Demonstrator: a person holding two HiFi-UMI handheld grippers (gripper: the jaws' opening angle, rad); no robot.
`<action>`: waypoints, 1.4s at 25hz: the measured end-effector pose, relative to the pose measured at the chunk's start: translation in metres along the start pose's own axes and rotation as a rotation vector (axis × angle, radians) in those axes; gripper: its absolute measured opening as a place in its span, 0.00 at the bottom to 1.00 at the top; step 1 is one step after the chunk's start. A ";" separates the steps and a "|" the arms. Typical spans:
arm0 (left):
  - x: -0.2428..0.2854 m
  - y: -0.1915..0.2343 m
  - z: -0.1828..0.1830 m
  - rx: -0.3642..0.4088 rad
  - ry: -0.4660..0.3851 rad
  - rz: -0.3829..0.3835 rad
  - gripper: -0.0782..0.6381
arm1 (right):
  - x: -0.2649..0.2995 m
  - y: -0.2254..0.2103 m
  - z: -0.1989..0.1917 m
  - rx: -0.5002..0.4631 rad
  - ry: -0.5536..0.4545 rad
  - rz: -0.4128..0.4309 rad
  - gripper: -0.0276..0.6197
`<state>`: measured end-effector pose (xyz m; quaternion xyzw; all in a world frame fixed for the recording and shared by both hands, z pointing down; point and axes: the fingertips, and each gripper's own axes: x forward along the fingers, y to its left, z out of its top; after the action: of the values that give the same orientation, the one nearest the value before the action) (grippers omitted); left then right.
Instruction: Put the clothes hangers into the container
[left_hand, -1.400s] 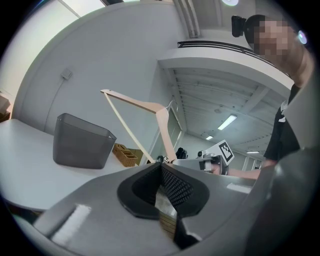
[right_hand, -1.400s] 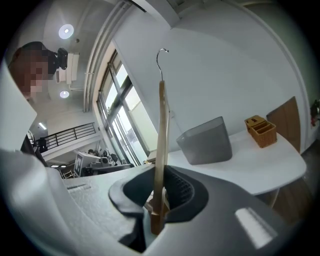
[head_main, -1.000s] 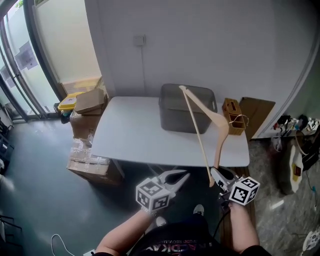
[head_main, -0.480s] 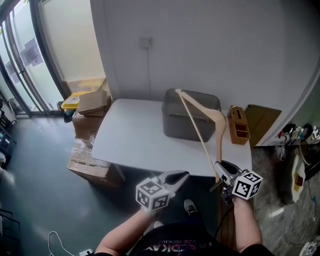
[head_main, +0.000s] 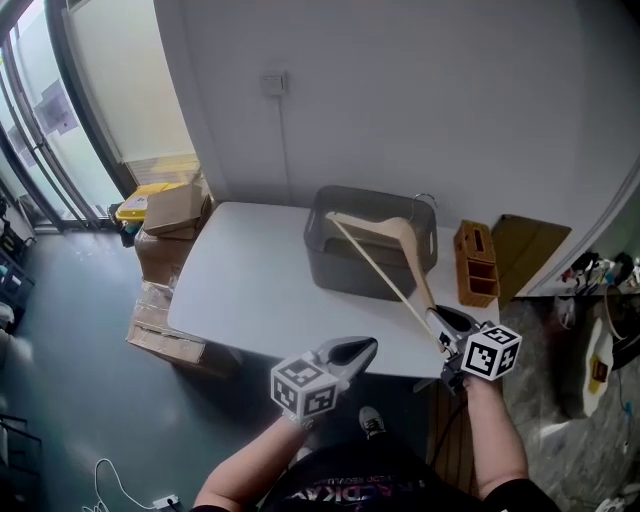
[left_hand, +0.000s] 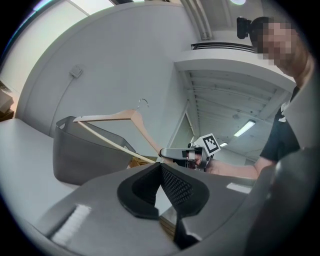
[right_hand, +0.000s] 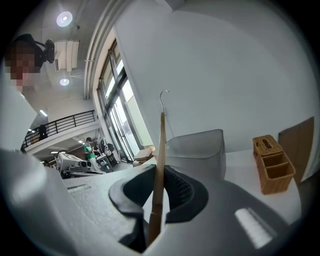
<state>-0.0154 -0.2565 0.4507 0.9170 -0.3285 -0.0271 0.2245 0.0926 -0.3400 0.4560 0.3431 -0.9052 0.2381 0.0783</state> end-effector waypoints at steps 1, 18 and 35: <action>0.008 0.004 0.003 -0.003 -0.001 0.006 0.11 | 0.004 -0.010 0.007 -0.007 0.007 0.002 0.13; 0.091 0.072 0.027 -0.060 -0.048 0.156 0.11 | 0.102 -0.113 0.072 -0.227 0.209 0.105 0.13; 0.102 0.108 0.022 -0.118 -0.062 0.319 0.11 | 0.178 -0.147 0.087 -0.391 0.376 0.300 0.13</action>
<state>-0.0039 -0.4017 0.4876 0.8374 -0.4742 -0.0384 0.2691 0.0577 -0.5816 0.4898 0.1339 -0.9441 0.1275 0.2729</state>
